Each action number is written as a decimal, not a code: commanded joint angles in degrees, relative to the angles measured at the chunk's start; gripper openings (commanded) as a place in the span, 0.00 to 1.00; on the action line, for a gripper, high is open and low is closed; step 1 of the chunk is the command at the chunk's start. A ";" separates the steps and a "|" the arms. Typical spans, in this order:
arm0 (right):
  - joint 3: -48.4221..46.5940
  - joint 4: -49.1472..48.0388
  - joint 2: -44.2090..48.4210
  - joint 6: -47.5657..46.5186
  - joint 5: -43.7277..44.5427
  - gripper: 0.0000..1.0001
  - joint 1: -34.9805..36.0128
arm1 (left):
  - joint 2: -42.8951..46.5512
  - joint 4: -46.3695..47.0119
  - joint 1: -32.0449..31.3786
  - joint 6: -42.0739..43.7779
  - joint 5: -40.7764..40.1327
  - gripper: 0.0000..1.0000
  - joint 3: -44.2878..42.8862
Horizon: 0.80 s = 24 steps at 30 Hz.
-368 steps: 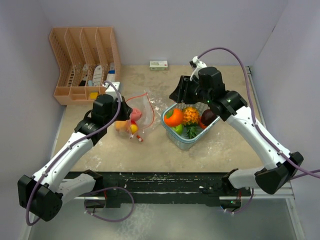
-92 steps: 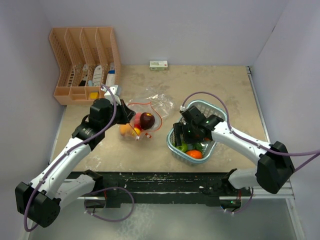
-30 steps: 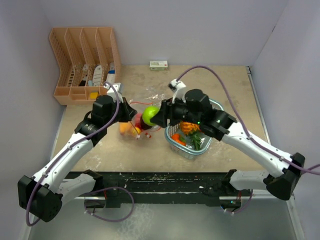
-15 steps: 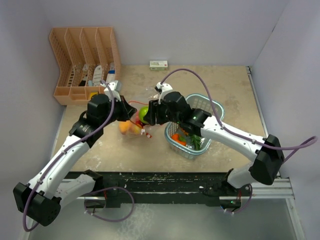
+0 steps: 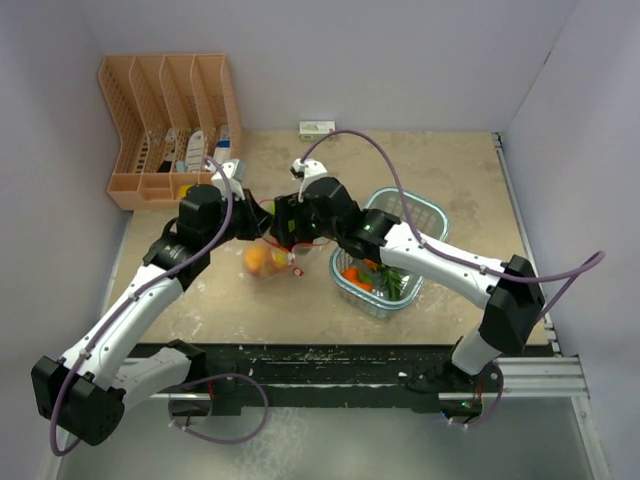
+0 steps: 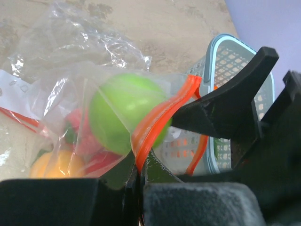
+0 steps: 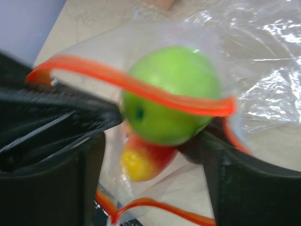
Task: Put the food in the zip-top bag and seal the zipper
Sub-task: Place the fake fruit in the zipper food storage bag.
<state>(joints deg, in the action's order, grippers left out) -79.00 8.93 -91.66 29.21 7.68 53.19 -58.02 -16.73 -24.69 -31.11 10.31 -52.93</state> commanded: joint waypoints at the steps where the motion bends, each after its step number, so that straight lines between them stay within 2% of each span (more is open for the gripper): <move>1: -1.67 -2.44 2.59 -0.53 -4.43 0.94 2.80 | -0.67 5.98 -0.36 -1.57 2.44 0.00 -0.53; 2: -0.69 -2.69 3.48 -0.81 -4.93 1.00 2.75 | -0.61 6.00 -0.36 -1.37 2.10 0.00 -0.56; 9: 1.75 -0.86 11.13 -2.80 -5.53 0.99 2.80 | -2.04 6.36 -0.37 -0.41 0.44 0.00 0.80; 12: 1.67 1.64 14.45 -3.25 -2.61 0.99 2.80 | -2.22 5.81 -0.37 0.14 -0.59 0.00 0.70; 16: 0.91 10.63 16.67 -0.85 4.27 1.00 2.63 | -1.55 4.31 -0.36 0.90 -1.19 0.00 -0.22; 17: 0.73 12.93 16.60 -0.02 7.52 0.98 2.62 | -1.06 3.82 -0.41 1.02 -1.40 0.00 -0.44; 20: 1.23 17.90 16.13 1.91 13.18 0.86 2.37 | 0.33 3.09 -0.37 1.24 -1.90 0.00 -0.81; 24: 3.71 17.06 15.94 2.26 12.01 0.83 2.10 | 1.35 2.60 -0.36 1.10 -2.06 0.00 -1.27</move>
<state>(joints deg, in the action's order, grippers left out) -76.62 22.94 -75.59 29.85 15.84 55.68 -59.20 -15.86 -24.88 -30.81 8.93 -52.12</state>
